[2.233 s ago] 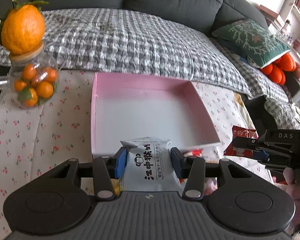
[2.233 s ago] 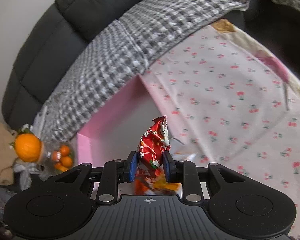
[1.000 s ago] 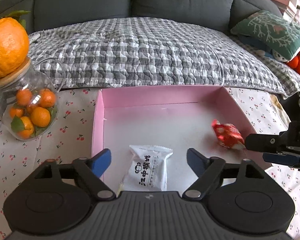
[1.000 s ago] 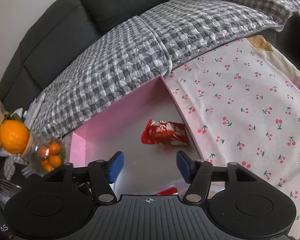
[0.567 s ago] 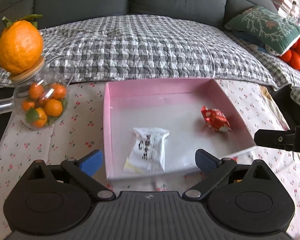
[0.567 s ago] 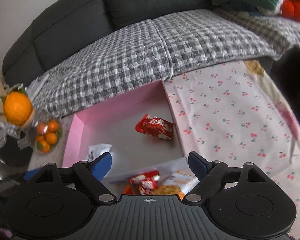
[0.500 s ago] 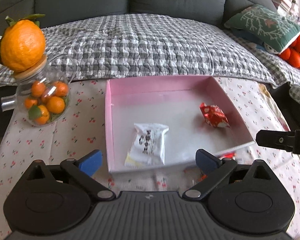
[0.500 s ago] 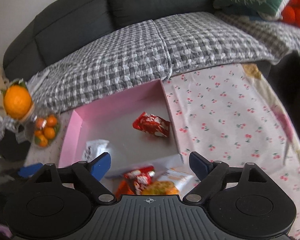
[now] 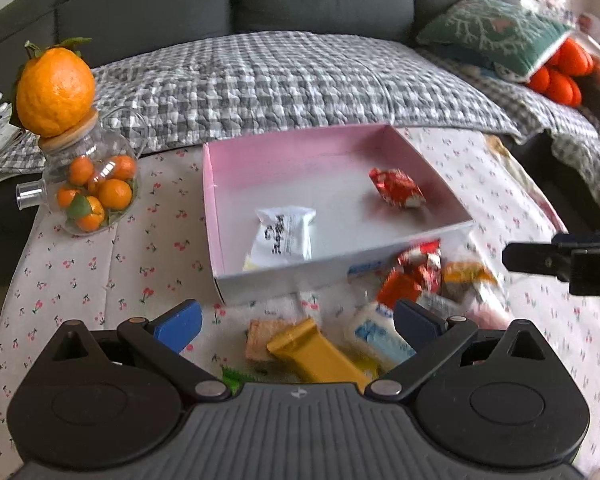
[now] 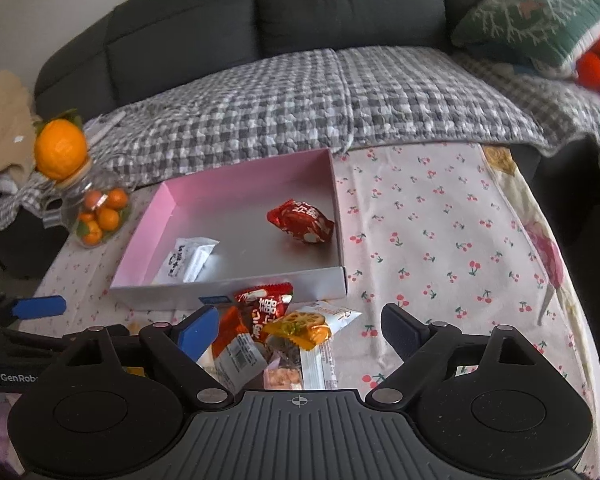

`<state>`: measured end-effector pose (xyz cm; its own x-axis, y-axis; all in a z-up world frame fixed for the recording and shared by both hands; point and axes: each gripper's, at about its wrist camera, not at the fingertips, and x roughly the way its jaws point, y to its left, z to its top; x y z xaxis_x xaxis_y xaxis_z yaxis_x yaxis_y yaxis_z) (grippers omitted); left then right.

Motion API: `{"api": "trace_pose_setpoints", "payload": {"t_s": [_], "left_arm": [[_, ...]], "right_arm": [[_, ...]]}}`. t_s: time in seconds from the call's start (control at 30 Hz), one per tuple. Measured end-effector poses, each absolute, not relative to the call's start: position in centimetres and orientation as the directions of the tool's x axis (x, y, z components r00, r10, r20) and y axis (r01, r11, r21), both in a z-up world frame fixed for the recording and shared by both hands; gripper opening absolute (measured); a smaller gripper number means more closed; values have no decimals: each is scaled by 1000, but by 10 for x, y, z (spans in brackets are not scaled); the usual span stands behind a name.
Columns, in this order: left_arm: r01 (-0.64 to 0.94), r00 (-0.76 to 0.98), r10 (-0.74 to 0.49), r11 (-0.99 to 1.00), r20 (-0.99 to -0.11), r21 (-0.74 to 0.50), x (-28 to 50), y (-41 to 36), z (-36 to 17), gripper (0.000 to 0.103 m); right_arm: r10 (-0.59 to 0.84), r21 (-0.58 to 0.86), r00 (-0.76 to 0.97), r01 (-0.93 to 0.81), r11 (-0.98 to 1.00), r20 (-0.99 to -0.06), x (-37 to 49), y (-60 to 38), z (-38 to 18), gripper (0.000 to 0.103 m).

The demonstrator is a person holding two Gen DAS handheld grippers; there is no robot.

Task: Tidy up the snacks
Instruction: 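Withdraw both open grippers from the box back over the snack pile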

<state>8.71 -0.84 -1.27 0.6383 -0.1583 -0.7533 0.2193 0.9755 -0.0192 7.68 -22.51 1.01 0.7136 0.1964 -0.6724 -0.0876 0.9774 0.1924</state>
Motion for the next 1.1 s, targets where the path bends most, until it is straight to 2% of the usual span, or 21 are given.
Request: {"api": "trace_pose_setpoints", "payload": {"t_s": [0.2,0.33,0.63,0.8,0.9,1.1], "left_arm": [[265,666,-159,964,-728,32,64,-1,-22,102],[262,667,-181,965,-722,0,51,8,-30,102],[285,684,-211,959,-699,-10,17,21,-48,102],[306,703,-214,952,-679,18,9,25,-54,102],[309,691,-229,951,-685,-6,10,27,-55,102],[327,693,-224,945,-685,23,12,25,-60,100]], "right_arm": [[217,131,726,-174,976,-652,55,-217,6,91],[240,92,744,-235,968,-623,37,-210,2,96],[286,7,731,-359,933,-619,6,-194,-20,96],[266,-64,749,-380,923,-607,-9,-191,-31,96],[247,-100,758,-380,920,-604,-11,-192,-35,96],[210,-122,769,-349,929,-604,-5,-194,-40,96]]}}
